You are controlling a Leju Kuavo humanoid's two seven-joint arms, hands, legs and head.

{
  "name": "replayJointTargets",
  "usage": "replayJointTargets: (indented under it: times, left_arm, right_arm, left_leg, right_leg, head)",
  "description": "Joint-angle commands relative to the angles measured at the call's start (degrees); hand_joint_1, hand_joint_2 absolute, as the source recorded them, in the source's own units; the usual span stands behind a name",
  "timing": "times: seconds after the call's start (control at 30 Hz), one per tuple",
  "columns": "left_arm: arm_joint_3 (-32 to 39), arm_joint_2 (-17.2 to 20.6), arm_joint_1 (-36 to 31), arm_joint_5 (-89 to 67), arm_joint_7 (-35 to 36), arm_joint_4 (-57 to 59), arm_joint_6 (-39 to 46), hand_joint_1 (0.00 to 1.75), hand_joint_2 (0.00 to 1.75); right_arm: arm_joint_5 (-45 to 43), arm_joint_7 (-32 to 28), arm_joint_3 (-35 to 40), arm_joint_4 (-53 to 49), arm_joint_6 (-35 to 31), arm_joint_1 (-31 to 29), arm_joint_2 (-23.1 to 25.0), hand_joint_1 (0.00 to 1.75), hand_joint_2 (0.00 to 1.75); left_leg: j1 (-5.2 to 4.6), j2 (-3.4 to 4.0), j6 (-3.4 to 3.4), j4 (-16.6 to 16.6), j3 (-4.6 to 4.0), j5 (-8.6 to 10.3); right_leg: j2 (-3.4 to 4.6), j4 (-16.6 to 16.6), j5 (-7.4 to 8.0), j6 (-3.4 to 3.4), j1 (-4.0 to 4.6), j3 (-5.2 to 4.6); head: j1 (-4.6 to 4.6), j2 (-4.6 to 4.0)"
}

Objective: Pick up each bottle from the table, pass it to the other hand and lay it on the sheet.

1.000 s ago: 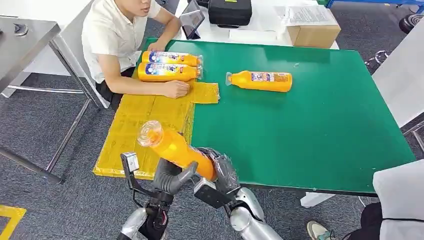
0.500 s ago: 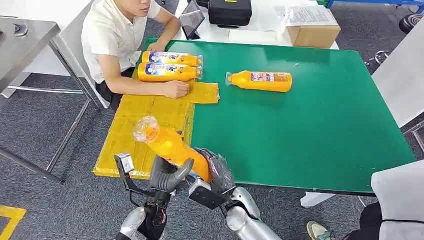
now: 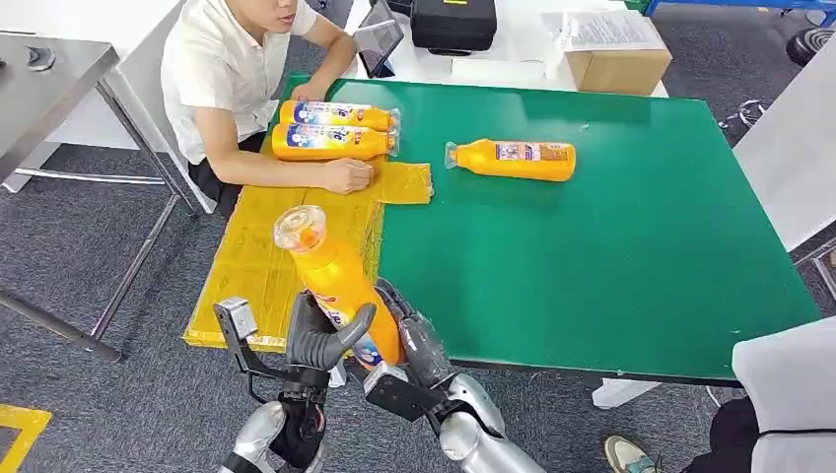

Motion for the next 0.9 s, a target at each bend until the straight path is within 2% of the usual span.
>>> replayJointTargets:
  times: [0.03,0.23,0.33,0.4,0.43,0.47,0.5,0.53,0.57,0.6,0.63,0.77,0.87,0.9]
  left_arm:
    - [-0.86,-0.45,-3.82,0.05,-0.19,0.99,0.07,1.75,1.75]
    - [1.71,-0.50,-4.27,-1.93,-2.04,0.38,3.34,1.75,1.75]
    - [4.98,-0.08,-3.82,-0.94,-2.00,-1.94,4.66,1.75,1.75]
    - [6.43,0.84,-4.25,-2.18,-1.79,-2.12,7.13,1.75,1.75]
    - [5.22,2.39,-5.99,-11.64,-4.57,-0.06,16.00,1.75,1.75]
    - [5.69,2.56,-6.65,-11.55,-4.61,0.45,15.86,1.75,1.75]
    - [6.17,3.90,-9.20,-24.61,-10.53,5.77,28.24,1.75,1.75]
    - [6.77,3.76,-9.67,-31.80,-10.11,5.77,30.37,1.75,1.75]
    - [12.67,2.89,-11.15,-40.24,-10.12,8.62,30.45,1.75,1.75]
    - [12.67,2.89,-11.15,-40.24,-10.12,8.62,30.45,1.75,1.75]
    - [14.32,3.42,-11.45,-38.55,-8.85,8.16,28.36,1.75,1.75]
    - [14.89,3.30,-11.15,-36.49,-7.63,6.98,26.16,1.75,1.75]
    - [14.89,3.30,-11.15,-36.49,-7.63,6.98,26.16,1.75,1.75]
    - [14.56,2.98,-10.41,-33.52,-5.11,5.29,23.28,1.75,1.75]
  right_arm:
    - [0.34,-0.01,3.59,3.24,1.28,-0.03,-0.25,0.00,0.00]
    - [-2.02,0.08,4.01,-0.56,4.16,1.00,-0.06,0.00,0.00]
    - [-1.29,0.24,3.30,-1.44,0.65,1.76,-0.63,0.00,0.00]
    - [-0.06,-1.02,2.12,-2.67,-4.37,2.60,-1.05,0.00,0.00]
    - [-2.28,-5.73,-1.71,-6.94,-11.85,4.97,-0.31,0.00,0.00]
    - [-2.49,-5.73,-1.68,-7.49,-11.79,5.18,-0.86,0.00,0.00]
    - [1.15,-5.73,-8.65,-22.27,-18.01,11.50,0.98,0.00,0.00]
    - [5.24,-5.73,-13.22,-27.08,-18.01,12.95,1.08,0.00,0.00]
    - [12.28,-5.73,-23.90,-40.60,-18.01,16.61,4.65,0.00,0.00]
    - [12.28,-5.73,-23.90,-40.60,-18.01,16.61,4.65,0.00,0.00]
    - [11.95,-5.73,-29.05,-45.97,-18.01,17.40,5.70,0.00,0.00]
    - [10.76,-5.73,-31.46,-48.15,-18.01,17.78,6.70,0.00,0.00]
    - [10.76,-5.73,-31.46,-48.15,-18.01,17.78,6.70,0.00,0.00]
    - [11.14,-5.73,-33.73,-50.04,-18.01,18.13,8.42,0.00,0.00]
  left_leg:
    - [0.08,-0.17,-0.10,0.00,0.20,-0.07]
    - [0.08,-0.13,-0.10,0.01,0.13,-0.06]
    - [0.07,-0.11,-0.08,0.00,0.07,-0.03]
    - [0.10,-0.10,-0.13,0.02,0.23,-0.11]
    - [0.09,-0.07,-0.10,-0.01,0.17,-0.06]
    - [0.08,-0.13,-0.12,0.00,0.20,-0.07]
    - [0.08,-0.18,-0.09,-0.01,0.10,-0.02]
    - [0.10,-0.17,-0.13,-0.01,0.24,-0.08]
    - [0.04,-0.29,-0.11,0.04,-0.03,-0.01]
    - [0.07,-0.29,-0.16,0.14,-0.01,-0.08]
    - [0.04,-0.18,-0.13,0.08,-0.08,-0.01]
    - [0.09,-0.33,-0.10,0.09,0.09,-0.07]
    - [0.03,-0.04,-0.06,0.01,0.00,-0.02]
    - [0.06,-0.01,-0.11,0.00,0.16,-0.07]
  right_leg:
    - [-0.14,-0.02,-0.12,-0.11,0.07,0.26]
    - [-0.11,-0.01,-0.09,-0.10,0.08,0.19]
    - [-0.10,-0.01,-0.05,-0.08,0.07,0.11]
    - [-0.08,0.01,-0.13,-0.14,0.10,0.27]
    - [-0.05,-0.02,-0.08,-0.11,0.09,0.20]
    - [-0.10,0.01,-0.11,-0.13,0.08,0.24]
    - [-0.16,-0.01,-0.07,-0.10,0.08,0.16]
    - [-0.14,0.01,-0.13,-0.15,0.10,0.29]
    - [-0.27,0.10,-0.12,-0.11,0.03,0.03]
    - [-0.26,0.22,-0.20,-0.16,0.06,0.05]
    - [-0.15,0.19,-0.10,-0.13,0.03,-0.06]
    - [-0.27,0.10,-0.15,-0.11,0.08,0.21]
    - [-0.04,0.02,-0.02,-0.08,0.01,0.03]
    - [-0.04,0.01,-0.06,-0.12,0.04,0.19]
  head:
    - [0.00,0.00]
    - [0.00,0.00]
    - [0.02,0.00]
    - [0.00,0.00]
    - [0.00,0.00]
    - [0.00,0.00]
    - [0.02,0.00]
    - [0.00,0.00]
    - [0.02,0.00]
    - [0.09,0.00]
    - [0.04,0.00]
    - [0.02,0.00]
    - [0.04,0.00]
    - [0.02,0.00]
